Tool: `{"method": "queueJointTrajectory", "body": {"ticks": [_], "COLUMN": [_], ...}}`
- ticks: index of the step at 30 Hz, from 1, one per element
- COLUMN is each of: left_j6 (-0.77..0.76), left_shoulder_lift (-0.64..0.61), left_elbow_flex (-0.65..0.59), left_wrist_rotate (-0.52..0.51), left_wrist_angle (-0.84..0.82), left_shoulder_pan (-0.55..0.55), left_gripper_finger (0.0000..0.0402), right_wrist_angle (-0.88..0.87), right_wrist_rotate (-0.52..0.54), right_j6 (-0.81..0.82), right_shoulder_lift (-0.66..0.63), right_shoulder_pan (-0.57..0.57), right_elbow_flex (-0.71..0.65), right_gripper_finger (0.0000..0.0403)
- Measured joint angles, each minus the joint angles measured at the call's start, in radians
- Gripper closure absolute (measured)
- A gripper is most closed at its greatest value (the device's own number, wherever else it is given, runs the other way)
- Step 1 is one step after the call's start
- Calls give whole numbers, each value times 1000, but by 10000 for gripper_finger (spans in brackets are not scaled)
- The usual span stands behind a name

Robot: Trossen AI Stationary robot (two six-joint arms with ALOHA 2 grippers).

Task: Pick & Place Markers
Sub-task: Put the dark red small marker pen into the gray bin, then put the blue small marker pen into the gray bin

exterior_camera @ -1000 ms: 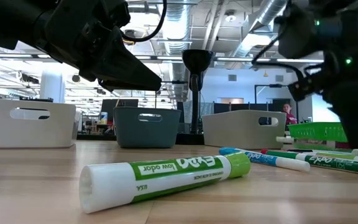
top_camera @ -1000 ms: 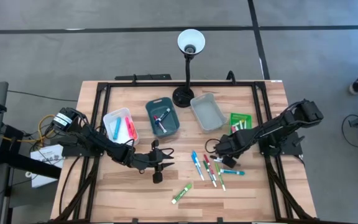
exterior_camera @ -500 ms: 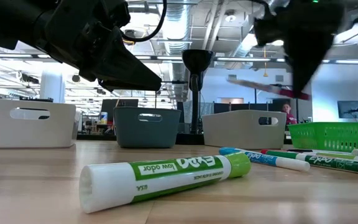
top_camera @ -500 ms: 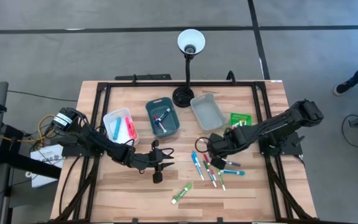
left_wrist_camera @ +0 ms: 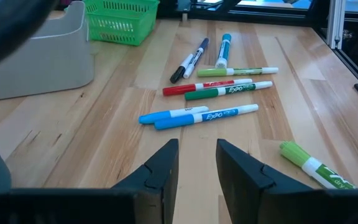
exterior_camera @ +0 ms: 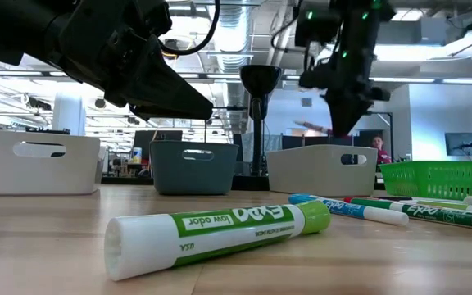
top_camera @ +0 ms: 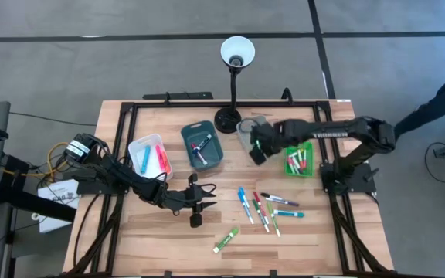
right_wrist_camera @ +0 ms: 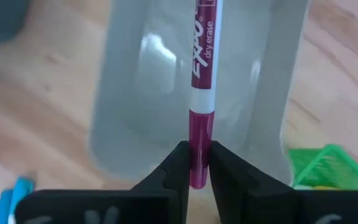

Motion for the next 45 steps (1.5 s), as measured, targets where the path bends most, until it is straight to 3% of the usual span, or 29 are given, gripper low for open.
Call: {"method": "queueJointTrajectory", "body": {"ticks": [5, 11, 24, 32, 39, 45], "left_j6": [0, 0, 0, 0, -3, -27], "left_shoulder_lift": [0, 0, 0, 0, 0, 0], "left_elbow_flex": [0, 0, 0, 0, 0, 0], "left_wrist_rotate": [0, 0, 0, 0, 18, 19], "left_wrist_angle": [0, 0, -1, -1, -3, -4], "left_shoulder_pan": [0, 0, 0, 0, -2, -2], "left_gripper_finger": [298, 298, 298, 298, 298, 298], "right_wrist_angle": [20, 32, 23, -142, -378, -444], "right_wrist_rotate": [-135, -286, -277, -277, -277, -258], "right_j6": [-57, -172, -256, -255, -249, -220], "right_shoulder_lift": [87, 228, 323, 300, 285, 244], "right_shoulder_pan": [-133, -193, -208, -199, -104, 36], "right_elbow_flex": [0, 12, 80, 196, 296, 332], "right_gripper_finger": [369, 375, 331, 315, 314, 314]}}
